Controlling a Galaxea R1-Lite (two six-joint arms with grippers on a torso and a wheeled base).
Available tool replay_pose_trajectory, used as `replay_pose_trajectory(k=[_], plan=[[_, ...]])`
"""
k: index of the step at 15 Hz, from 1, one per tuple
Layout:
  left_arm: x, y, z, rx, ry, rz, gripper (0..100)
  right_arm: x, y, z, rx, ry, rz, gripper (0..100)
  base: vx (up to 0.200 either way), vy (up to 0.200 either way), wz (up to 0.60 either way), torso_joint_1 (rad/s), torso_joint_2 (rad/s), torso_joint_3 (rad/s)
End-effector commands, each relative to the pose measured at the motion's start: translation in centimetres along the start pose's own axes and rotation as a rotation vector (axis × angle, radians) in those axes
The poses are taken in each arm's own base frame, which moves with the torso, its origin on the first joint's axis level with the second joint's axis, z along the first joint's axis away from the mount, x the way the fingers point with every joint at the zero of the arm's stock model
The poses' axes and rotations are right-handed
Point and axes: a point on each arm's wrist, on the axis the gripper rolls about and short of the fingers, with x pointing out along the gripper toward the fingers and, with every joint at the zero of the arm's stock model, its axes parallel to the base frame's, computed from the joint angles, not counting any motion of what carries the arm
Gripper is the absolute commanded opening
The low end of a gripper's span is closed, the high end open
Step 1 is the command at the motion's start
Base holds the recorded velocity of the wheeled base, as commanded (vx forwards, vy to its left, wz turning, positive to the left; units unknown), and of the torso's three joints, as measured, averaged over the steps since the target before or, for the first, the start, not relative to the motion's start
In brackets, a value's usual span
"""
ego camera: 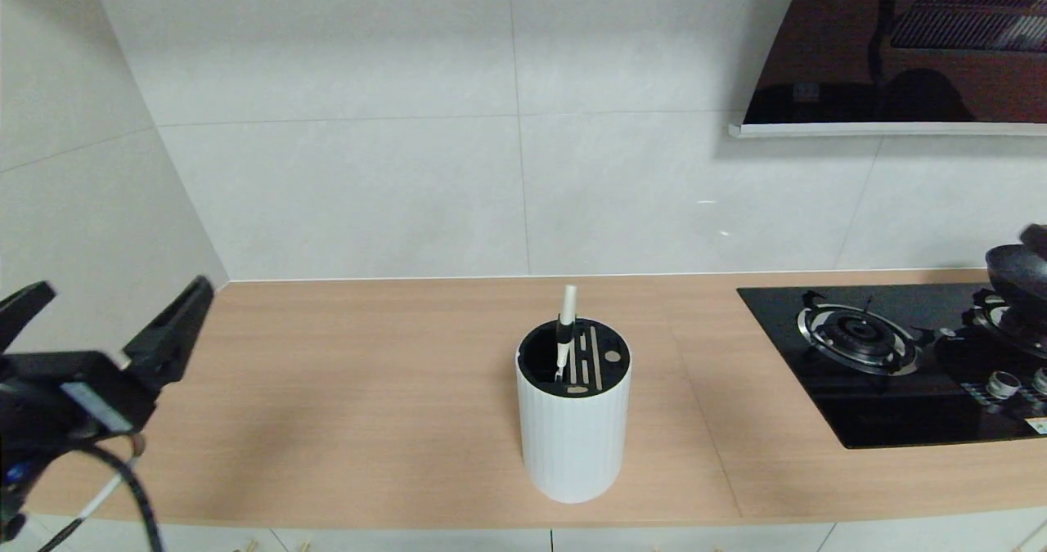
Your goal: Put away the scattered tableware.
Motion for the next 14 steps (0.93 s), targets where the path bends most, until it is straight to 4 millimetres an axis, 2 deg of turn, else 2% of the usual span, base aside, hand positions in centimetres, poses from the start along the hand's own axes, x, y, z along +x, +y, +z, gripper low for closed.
replay_pose_trajectory(k=[1,2,4,6,9,11,14], plan=[[-6.4,5.1,-0.5,-0.012,-0.05,0.119,100,-7.6,-0.9,-0.1,-0.05,-0.114,-0.018,100,0.0,0.0,0.0,0.0,0.0,0.0],[-8.5,6.1,-1.4,0.009,-0.03,0.151,100,-10.1,-1.1,-0.5,-0.066,-0.141,-0.057,100,0.0,0.0,0.0,0.0,0.0,0.0],[-11.2,7.0,-2.1,0.023,-0.031,0.169,100,-12.9,-1.1,-1.4,-0.123,-0.174,-0.132,100,0.0,0.0,0.0,0.0,0.0,0.0],[-13.1,7.5,-2.7,0.032,-0.03,0.2,100,-15.6,-1.0,-2.7,-0.196,-0.21,-0.149,100,0.0,0.0,0.0,0.0,0.0,0.0],[-14.2,7.4,-4.1,0.039,-0.038,0.272,100,-15.4,-1.1,-3.3,-0.203,-0.193,-0.228,100,0.0,0.0,0.0,0.0,0.0,0.0],[-14.9,7.2,-5.4,0.05,-0.05,0.349,100,-16.3,-0.5,-4.1,-0.235,-0.241,-0.284,100,0.0,0.0,0.0,0.0,0.0,0.0],[-14.8,6.9,-7.2,0.068,-0.006,0.343,100,-15.5,-1.6,-7.8,-0.225,-0.137,-0.291,100,0.0,0.0,0.0,0.0,0.0,0.0]])
